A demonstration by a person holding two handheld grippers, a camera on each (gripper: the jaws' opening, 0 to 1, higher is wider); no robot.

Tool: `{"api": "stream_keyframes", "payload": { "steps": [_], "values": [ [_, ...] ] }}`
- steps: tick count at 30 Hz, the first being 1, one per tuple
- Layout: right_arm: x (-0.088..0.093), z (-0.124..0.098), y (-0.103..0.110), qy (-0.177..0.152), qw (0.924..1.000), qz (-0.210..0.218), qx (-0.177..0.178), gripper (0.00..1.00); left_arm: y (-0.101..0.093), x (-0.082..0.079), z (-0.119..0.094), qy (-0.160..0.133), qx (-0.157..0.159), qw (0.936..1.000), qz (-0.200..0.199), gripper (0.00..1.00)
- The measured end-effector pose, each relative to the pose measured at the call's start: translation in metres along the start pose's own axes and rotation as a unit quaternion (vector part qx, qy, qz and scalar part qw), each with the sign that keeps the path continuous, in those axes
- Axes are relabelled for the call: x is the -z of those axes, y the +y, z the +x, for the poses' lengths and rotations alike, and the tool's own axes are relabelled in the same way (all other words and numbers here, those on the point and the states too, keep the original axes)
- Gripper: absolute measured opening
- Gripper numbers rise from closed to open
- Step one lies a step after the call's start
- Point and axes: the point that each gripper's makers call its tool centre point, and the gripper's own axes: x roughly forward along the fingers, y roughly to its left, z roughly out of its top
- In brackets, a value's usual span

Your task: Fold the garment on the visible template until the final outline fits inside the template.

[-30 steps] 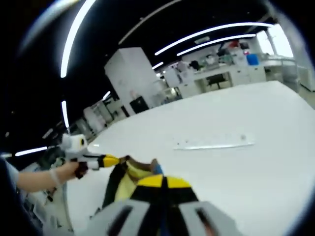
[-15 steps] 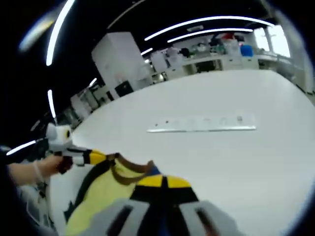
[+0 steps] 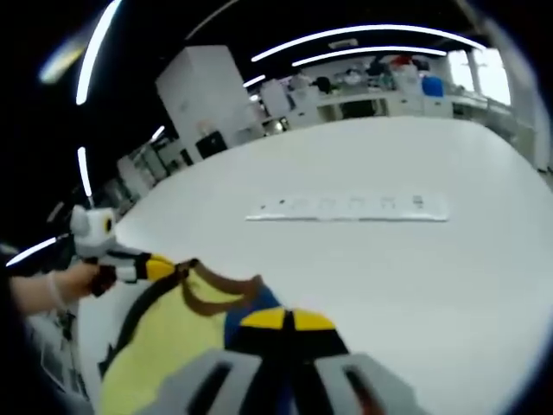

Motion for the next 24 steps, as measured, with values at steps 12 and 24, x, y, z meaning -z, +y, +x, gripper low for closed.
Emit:
{"api": "stream_keyframes", "payload": {
  "steps": [12, 24],
  "values": [
    [-0.001, -0.018, 0.023, -0.020, 0.9983, -0.041, -0.036, 0.57, -0.010, -0.020, -0.021, -0.055, 0.021, 0.9979, 0.027, 0.63],
    [0.015, -0.036, 0.037, 0.005, 0.9956, -0.069, -0.064, 0.99, -0.034, -0.021, -0.060, -0.079, 0.078, 0.9936, 0.018, 0.99]
  ]
}}
